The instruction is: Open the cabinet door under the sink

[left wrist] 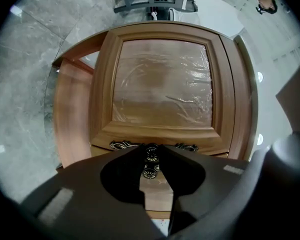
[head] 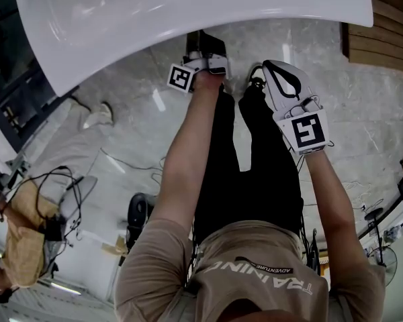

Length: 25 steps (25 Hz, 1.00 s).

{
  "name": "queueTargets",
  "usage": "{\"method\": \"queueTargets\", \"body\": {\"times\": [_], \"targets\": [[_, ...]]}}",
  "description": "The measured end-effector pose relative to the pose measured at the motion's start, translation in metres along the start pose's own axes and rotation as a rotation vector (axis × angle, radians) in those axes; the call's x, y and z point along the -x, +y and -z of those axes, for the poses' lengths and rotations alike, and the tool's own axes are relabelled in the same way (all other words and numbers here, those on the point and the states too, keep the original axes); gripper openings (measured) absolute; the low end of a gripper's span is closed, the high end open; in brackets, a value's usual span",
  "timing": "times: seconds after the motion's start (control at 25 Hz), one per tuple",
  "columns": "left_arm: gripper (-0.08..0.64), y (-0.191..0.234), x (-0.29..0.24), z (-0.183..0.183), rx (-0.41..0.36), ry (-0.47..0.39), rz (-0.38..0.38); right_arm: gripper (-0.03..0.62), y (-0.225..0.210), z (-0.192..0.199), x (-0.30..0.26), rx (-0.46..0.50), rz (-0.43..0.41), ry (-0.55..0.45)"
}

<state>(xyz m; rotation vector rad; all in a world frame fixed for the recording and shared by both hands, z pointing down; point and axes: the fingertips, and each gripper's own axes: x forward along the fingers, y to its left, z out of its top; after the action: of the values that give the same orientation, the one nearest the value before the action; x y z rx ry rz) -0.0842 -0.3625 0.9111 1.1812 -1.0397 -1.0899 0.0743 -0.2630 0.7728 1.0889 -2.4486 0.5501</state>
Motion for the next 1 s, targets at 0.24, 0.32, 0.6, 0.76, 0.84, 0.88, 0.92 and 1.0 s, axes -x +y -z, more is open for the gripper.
{"method": "queueTargets", "body": {"times": [0.24, 0.32, 0.6, 0.76, 0.84, 0.88, 0.92, 1.0], "targets": [[0.103, -0.002, -0.002, 0.001, -0.023, 0.018, -0.026, 0.002, -0.002, 0.002, 0.003, -0.013, -0.011, 0.000], [0.103, -0.002, -0.001, 0.001, -0.018, 0.012, -0.038, 0.002, -0.003, 0.004, 0.005, -0.028, -0.013, 0.007], [0.100, 0.000, 0.001, 0.000, -0.026, 0.052, -0.038, 0.002, -0.005, 0.013, 0.018, -0.008, -0.036, 0.019], [0.100, -0.001, 0.009, 0.002, -0.037, 0.051, -0.040, 0.002, -0.003, 0.025, 0.028, -0.004, -0.040, 0.049], [0.100, 0.001, 0.016, 0.000, -0.038, 0.038, -0.041, 0.002, -0.001, 0.029, 0.030, 0.000, -0.045, 0.062], [0.100, 0.003, 0.020, -0.001, -0.038, 0.035, -0.042, 0.002, 0.000, 0.029, 0.029, 0.002, -0.047, 0.066], [0.100, 0.004, 0.024, -0.001, -0.041, 0.038, -0.042, 0.002, 0.002, 0.030, 0.029, 0.002, -0.049, 0.069], [0.100, 0.005, 0.032, -0.001, -0.046, 0.059, -0.039, 0.002, 0.007, 0.031, 0.028, 0.006, -0.055, 0.073]]}}
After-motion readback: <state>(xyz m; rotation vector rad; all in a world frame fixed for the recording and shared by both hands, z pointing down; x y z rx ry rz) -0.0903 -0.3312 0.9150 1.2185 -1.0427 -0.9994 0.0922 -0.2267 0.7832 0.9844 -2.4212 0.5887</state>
